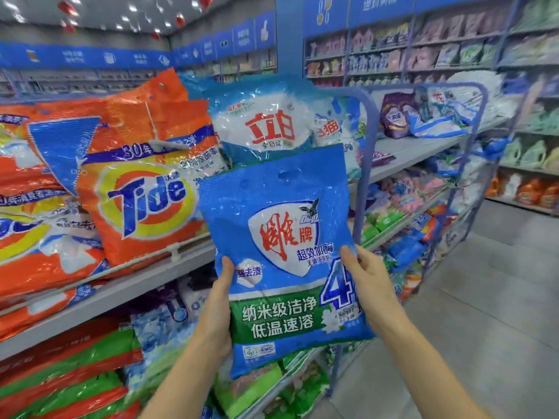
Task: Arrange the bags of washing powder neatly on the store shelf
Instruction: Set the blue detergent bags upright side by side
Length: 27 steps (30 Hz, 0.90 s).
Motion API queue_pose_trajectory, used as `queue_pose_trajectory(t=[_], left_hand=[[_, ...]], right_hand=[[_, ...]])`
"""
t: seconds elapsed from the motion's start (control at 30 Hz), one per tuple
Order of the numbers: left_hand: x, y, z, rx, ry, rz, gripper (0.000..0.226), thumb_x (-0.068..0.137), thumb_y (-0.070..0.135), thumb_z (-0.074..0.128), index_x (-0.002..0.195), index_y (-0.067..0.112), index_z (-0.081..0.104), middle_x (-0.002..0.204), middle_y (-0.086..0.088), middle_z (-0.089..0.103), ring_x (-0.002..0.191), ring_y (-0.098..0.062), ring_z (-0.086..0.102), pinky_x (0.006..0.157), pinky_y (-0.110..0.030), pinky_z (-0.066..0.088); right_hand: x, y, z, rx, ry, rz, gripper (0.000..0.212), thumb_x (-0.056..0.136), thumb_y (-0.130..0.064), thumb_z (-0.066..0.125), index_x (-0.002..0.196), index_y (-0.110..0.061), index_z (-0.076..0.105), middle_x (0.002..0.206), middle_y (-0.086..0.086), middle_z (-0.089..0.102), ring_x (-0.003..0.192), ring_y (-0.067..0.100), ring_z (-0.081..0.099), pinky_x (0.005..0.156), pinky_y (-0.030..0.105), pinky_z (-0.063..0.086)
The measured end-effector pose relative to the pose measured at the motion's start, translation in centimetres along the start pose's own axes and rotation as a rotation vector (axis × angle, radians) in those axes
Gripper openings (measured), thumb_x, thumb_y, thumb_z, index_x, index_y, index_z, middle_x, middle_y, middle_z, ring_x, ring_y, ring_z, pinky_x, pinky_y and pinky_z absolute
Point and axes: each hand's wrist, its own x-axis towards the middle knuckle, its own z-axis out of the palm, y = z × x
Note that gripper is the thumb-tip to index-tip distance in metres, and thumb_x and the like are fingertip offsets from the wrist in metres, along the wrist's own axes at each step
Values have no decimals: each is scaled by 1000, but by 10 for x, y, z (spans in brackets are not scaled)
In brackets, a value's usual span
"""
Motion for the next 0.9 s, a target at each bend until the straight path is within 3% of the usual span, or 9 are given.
queue_pose_trajectory(t=[0.1, 0.2, 0.3, 0.37, 0.43, 0.53, 0.67, 0.8, 0.9], left_hand=[[4, -13, 20, 33, 5, 52, 38, 82, 49, 48, 101, 23, 69, 98, -5, 74, 88, -26, 70, 83, -47, 51], [9, -24, 46, 104, 59, 196, 51, 75, 46, 55, 120, 24, 60, 112, 2, 69, 105, -24, 64, 92, -48, 47], [19, -35, 76, 199, 18, 248, 49, 75, 51, 53, 118, 29, 59, 115, 10, 67, 110, -16, 60, 94, -42, 46], [32, -41, 98, 211, -27, 233, 30, 83, 47, 51, 107, 32, 60, 100, 21, 70, 101, -5, 63, 86, -32, 48], [48, -49, 122, 240, -28, 192, 38, 79, 52, 58, 109, 29, 61, 110, 15, 68, 106, -10, 63, 93, -42, 48], [71, -71, 164, 261, 5, 202, 25, 90, 37, 51, 107, 22, 62, 110, -1, 68, 104, -25, 63, 95, -51, 46], [102, -103, 232, 234, 35, 213, 22, 95, 30, 44, 96, 19, 63, 92, 1, 69, 87, -22, 65, 81, -41, 52], [137, -129, 308, 176, 81, 196, 24, 96, 29, 44, 87, 17, 63, 83, 3, 71, 85, -25, 65, 82, -44, 51], [166, -139, 357, 173, 141, 216, 23, 94, 35, 46, 83, 20, 59, 93, 2, 67, 94, -20, 63, 92, -44, 49]], right_hand=[[-3, 4, -19, 21, 123, -5, 26, 84, -46, 48, 89, -31, 69, 97, 5, 73, 92, 33, 66, 86, 53, 50], [-3, 12, -44, 42, 234, 9, 22, 93, -29, 46, 91, -24, 67, 91, -2, 74, 87, 20, 68, 82, 41, 52], [0, 21, -75, 52, 292, 19, 21, 94, -23, 46, 93, -19, 66, 88, -3, 74, 81, 11, 68, 73, 27, 53], [3, 23, -98, 63, 316, 33, 22, 95, -23, 45, 94, -17, 66, 90, -2, 74, 84, 13, 69, 76, 29, 54], [8, 26, -123, 72, 336, 34, 20, 95, -20, 46, 94, -19, 66, 92, -1, 74, 88, 20, 69, 81, 36, 53], [22, 34, -165, 82, 362, 33, 19, 90, -30, 53, 98, -20, 66, 101, 4, 72, 97, 27, 66, 90, 46, 50], [53, 50, -236, 112, 391, 75, 86, 59, -75, 65, 122, -18, 56, 124, 5, 62, 115, 28, 58, 99, 53, 44], [104, 41, -314, 98, 317, 25, 31, 85, -41, 53, 107, -21, 64, 104, -1, 72, 98, 20, 67, 89, 40, 52], [147, 41, -367, 148, 226, 61, 52, 72, -51, 55, 116, -24, 59, 119, -6, 64, 111, 15, 60, 101, 42, 43]])
